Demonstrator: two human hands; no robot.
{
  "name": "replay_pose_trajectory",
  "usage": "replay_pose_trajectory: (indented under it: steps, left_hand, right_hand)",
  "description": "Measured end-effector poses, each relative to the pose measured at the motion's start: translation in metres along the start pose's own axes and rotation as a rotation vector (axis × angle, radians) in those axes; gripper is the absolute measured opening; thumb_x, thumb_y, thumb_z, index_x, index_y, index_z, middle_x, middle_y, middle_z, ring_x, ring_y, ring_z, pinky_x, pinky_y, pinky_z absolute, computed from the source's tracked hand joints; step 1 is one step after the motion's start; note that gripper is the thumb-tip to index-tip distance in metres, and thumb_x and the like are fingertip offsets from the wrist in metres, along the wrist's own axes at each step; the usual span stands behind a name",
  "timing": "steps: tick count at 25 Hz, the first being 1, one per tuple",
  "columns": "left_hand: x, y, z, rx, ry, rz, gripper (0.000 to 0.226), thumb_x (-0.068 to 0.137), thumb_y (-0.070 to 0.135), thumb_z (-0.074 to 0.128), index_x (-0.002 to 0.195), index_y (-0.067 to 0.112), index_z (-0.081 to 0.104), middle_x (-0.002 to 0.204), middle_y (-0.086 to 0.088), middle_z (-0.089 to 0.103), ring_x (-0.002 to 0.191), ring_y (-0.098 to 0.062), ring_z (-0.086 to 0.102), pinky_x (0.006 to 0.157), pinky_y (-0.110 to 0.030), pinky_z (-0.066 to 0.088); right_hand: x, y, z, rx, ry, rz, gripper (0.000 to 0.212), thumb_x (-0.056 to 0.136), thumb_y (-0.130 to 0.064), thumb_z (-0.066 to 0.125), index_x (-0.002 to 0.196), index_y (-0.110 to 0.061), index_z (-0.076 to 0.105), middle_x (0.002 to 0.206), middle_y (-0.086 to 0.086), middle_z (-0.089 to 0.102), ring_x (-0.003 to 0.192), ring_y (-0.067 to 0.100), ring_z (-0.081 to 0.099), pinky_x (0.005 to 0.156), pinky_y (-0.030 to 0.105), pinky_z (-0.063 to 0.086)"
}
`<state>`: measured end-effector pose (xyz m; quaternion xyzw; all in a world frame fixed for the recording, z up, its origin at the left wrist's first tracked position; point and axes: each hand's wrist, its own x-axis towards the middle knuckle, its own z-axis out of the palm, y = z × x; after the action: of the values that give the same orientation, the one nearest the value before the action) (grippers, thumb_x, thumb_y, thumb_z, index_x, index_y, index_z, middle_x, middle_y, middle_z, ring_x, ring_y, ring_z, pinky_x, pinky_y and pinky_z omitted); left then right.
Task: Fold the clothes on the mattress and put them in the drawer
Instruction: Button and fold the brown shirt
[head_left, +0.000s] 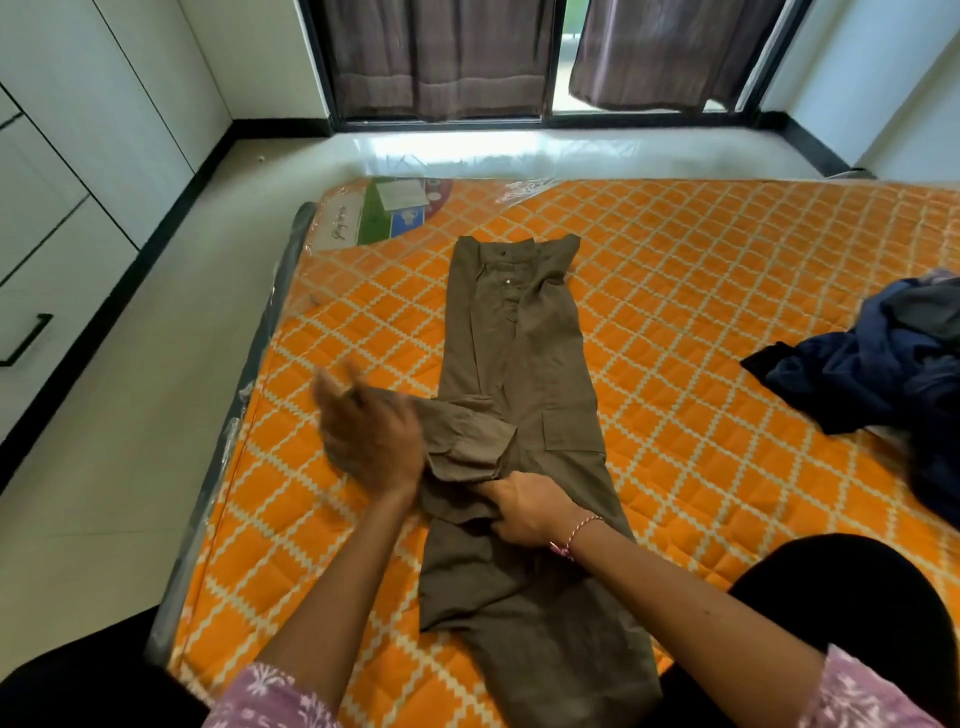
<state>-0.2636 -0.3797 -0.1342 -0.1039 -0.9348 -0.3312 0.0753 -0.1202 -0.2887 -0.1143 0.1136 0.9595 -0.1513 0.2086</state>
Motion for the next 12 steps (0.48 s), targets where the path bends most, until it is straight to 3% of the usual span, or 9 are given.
replay_pose_trajectory:
  steps: [2,3,4,5,7,8,10,12]
  left_hand:
    - [-0.021,0.017,0.018,0.195,-0.287,0.757,0.069,0.093,0.060,0.024,0.142,0.015,0.043,0.148,-0.027,0.031,0.140,-0.041,0.020,0.114,-0.049,0.006]
    - [-0.024,0.021,0.023,0.354,-0.452,1.032,0.063,0.094,0.057,0.028,0.145,0.022,0.038,0.154,-0.020,0.024,0.144,-0.034,0.013,0.114,-0.048,-0.002]
    - [-0.021,0.024,0.025,0.518,-0.662,1.113,0.060,0.096,0.056,0.027,0.150,0.028,0.026,0.159,-0.013,0.014,0.147,-0.027,0.006,0.113,-0.049,-0.007]
    - [-0.013,0.025,0.026,0.612,-0.825,1.047,0.061,0.097,0.057,0.024,0.152,0.032,0.013,0.161,-0.006,0.005,0.148,-0.022,0.001,0.113,-0.051,-0.008]
    - [0.003,0.025,0.027,0.624,-0.902,0.862,0.067,0.093,0.065,0.022,0.152,0.033,0.011,0.160,-0.003,0.012,0.147,-0.020,0.012,0.114,-0.052,0.005]
    - [0.006,0.025,0.027,0.493,-0.830,0.796,0.070,0.090,0.068,0.021,0.149,0.029,0.025,0.154,-0.006,0.030,0.141,-0.022,0.029,0.111,-0.048,0.019]
    - [0.014,0.038,0.035,0.058,-0.587,0.613,0.059,0.091,0.058,0.032,0.129,0.019,0.055,0.120,-0.011,0.065,0.111,-0.026,0.060,0.088,-0.035,0.041]
    - [0.028,0.063,0.053,-0.168,-0.526,0.465,0.034,0.095,0.031,0.050,0.122,0.011,0.061,0.110,-0.013,0.067,0.102,-0.028,0.063,0.083,-0.032,0.045]
  right_hand:
    - [0.001,-0.004,0.002,-0.044,-0.035,-0.012,0.047,0.089,-0.027,0.054,0.134,-0.014,0.047,0.124,0.019,0.059,0.113,0.037,0.055,0.088,0.039,0.046]
    - [0.000,-0.005,0.003,-0.066,-0.083,-0.029,0.048,0.088,-0.029,0.055,0.132,-0.011,0.048,0.124,0.019,0.058,0.114,0.036,0.054,0.089,0.038,0.046]
    - [0.000,-0.003,0.003,-0.056,-0.147,-0.047,0.052,0.087,-0.031,0.058,0.135,-0.012,0.047,0.125,0.019,0.058,0.115,0.035,0.054,0.090,0.036,0.045]
    - [-0.001,0.000,-0.001,0.013,-0.212,-0.066,0.056,0.087,-0.031,0.060,0.138,-0.016,0.045,0.125,0.018,0.059,0.113,0.034,0.055,0.089,0.034,0.045]
    - [0.000,0.014,-0.018,0.322,-0.265,-0.108,0.048,0.088,-0.023,0.060,0.135,-0.019,0.052,0.115,0.016,0.066,0.098,0.027,0.062,0.083,0.028,0.045]
    - [0.005,0.024,-0.028,0.478,-0.169,-0.087,0.039,0.088,-0.016,0.056,0.127,-0.017,0.061,0.107,0.015,0.069,0.089,0.023,0.064,0.080,0.026,0.046]
    - [0.031,0.055,-0.042,0.557,0.244,0.080,0.031,0.089,-0.010,0.051,0.115,-0.012,0.068,0.105,0.012,0.071,0.091,0.023,0.066,0.081,0.028,0.047]
    - [0.057,0.082,-0.057,0.364,0.514,0.266,0.031,0.092,-0.014,0.048,0.117,-0.012,0.065,0.116,0.013,0.065,0.108,0.030,0.059,0.087,0.034,0.045]
